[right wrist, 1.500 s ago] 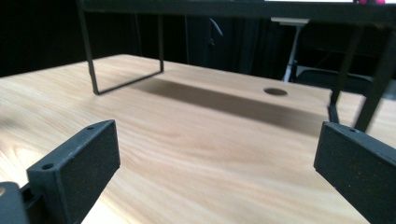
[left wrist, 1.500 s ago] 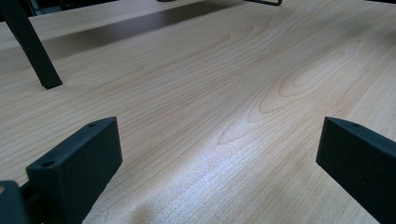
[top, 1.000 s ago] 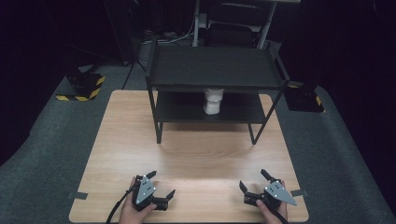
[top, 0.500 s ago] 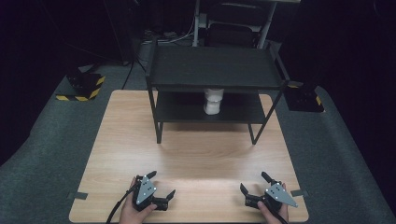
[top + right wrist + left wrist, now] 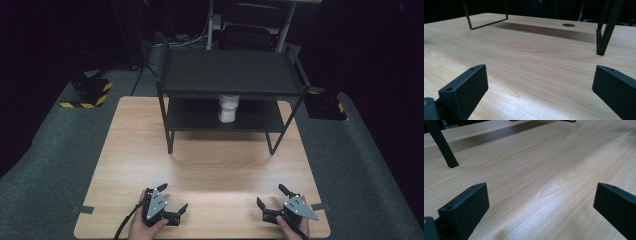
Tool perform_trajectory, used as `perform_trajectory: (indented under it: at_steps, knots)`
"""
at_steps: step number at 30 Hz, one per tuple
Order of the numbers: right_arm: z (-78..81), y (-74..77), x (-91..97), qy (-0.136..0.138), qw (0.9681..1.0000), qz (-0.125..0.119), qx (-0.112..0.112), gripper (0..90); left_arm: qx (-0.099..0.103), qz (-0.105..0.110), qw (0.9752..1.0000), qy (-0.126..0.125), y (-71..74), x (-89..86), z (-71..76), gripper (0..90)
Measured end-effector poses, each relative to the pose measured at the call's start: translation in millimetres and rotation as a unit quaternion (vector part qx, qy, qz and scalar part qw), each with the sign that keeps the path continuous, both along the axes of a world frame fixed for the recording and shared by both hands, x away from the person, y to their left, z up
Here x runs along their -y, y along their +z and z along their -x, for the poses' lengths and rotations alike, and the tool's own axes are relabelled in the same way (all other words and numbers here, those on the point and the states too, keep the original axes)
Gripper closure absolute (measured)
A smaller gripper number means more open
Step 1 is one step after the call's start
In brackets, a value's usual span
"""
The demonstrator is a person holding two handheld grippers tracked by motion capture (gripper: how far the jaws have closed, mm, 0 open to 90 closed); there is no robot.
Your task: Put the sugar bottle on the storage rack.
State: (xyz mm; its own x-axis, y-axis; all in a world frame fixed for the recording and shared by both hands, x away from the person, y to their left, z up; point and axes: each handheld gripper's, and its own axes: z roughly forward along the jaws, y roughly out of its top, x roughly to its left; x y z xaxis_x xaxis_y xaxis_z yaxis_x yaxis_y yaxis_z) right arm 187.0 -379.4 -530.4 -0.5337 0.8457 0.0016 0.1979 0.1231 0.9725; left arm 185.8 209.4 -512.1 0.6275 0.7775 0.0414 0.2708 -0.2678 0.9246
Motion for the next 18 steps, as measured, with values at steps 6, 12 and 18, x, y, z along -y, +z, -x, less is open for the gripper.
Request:
perform_trajectory:
  at_steps: [6, 12, 18]
  knots:
    - [-0.6, 3.0, -3.9, 0.005, 0.9998, 0.021, 0.000, 0.0, 0.001, 0.001, 1.0000, -0.001, -0.4, -0.7, 0.4, 0.6]
    - [-0.9, 3.3, -4.0, 0.002, 0.9998, 0.020, -0.003, 0.0, -0.001, 0.000, 1.0000, -0.006, 0.4, -1.3, -1.1, 0.6]
    - [-1.5, 3.4, -3.8, 0.003, 0.9998, 0.018, -0.004, 0.0, 0.000, -0.001, 1.0000, -0.006, 0.1, -0.9, -0.5, 0.6]
